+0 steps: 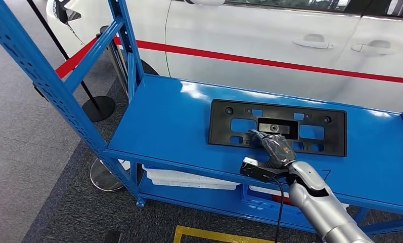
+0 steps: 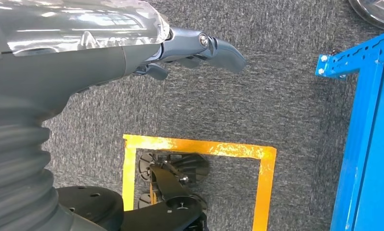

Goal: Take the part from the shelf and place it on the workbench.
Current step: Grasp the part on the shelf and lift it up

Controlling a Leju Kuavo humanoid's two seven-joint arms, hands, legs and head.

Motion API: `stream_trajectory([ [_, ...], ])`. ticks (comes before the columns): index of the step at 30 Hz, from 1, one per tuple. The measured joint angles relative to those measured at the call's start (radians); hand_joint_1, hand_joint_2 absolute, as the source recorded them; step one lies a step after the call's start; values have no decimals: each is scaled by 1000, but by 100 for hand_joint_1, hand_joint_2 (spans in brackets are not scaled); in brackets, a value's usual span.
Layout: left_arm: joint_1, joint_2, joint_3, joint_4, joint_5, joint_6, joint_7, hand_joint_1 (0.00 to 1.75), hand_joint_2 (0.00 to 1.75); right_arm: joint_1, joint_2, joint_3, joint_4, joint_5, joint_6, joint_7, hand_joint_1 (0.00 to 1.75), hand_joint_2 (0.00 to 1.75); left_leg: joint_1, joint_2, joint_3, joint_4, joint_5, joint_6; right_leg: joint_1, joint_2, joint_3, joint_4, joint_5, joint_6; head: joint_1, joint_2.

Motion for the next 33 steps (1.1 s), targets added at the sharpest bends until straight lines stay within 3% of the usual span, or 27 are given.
stream_trajectory([
  [32, -3, 0, -5, 0, -3, 0, -5, 0, 175, -4, 3, -8, 7, -1, 8, 1, 0, 0, 0, 0, 0, 0, 0, 0, 0, 0, 0, 0, 0, 0, 0, 0],
  [33, -3, 0, -5, 0, -3, 0, -5, 0, 131, -4, 3, -8, 7, -1, 8, 1, 0, 0, 0, 0, 0, 0, 0, 0, 0, 0, 0, 0, 0, 0, 0, 0],
])
